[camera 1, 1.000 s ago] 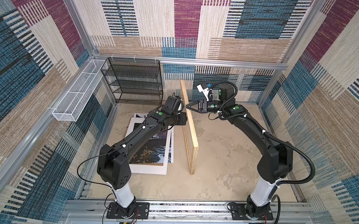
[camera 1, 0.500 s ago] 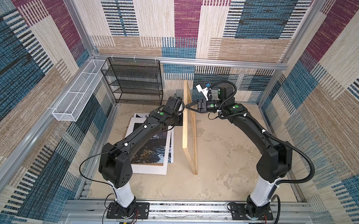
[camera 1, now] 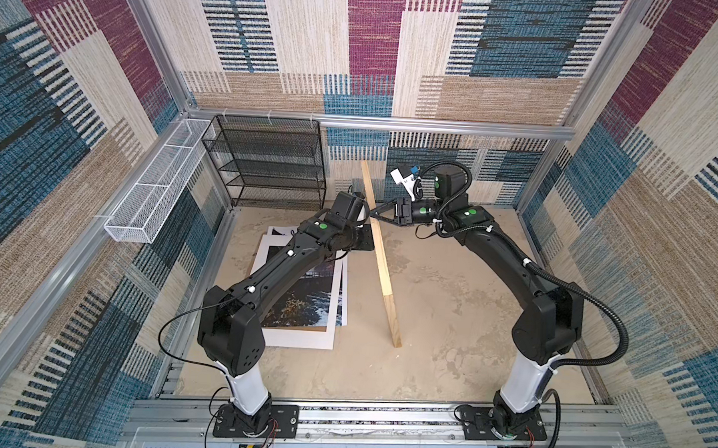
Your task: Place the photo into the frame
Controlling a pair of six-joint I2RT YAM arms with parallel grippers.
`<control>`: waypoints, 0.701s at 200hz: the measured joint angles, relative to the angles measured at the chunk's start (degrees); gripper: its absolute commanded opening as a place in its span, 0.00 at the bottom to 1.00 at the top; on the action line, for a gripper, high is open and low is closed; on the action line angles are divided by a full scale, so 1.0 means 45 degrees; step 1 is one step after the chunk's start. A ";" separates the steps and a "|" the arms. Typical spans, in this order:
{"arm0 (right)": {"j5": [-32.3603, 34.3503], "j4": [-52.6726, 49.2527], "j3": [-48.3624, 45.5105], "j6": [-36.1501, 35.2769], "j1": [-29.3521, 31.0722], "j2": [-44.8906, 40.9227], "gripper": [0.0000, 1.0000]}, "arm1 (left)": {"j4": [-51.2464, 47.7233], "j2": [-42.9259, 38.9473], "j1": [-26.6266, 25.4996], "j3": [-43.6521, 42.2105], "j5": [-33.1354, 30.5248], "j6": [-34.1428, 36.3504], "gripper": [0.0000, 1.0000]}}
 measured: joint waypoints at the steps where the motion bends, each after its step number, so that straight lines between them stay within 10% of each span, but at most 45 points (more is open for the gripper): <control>1: -0.0005 -0.0005 0.0000 -0.0010 0.0000 0.0005 0.54 | 0.0000 0.0000 0.0000 0.0000 0.0000 0.0000 0.47; 140: 0.0214 -0.1059 0.0782 0.0845 0.0034 0.0306 0.32 | -0.0087 0.0087 0.0015 0.0092 -0.0121 -0.0053 0.47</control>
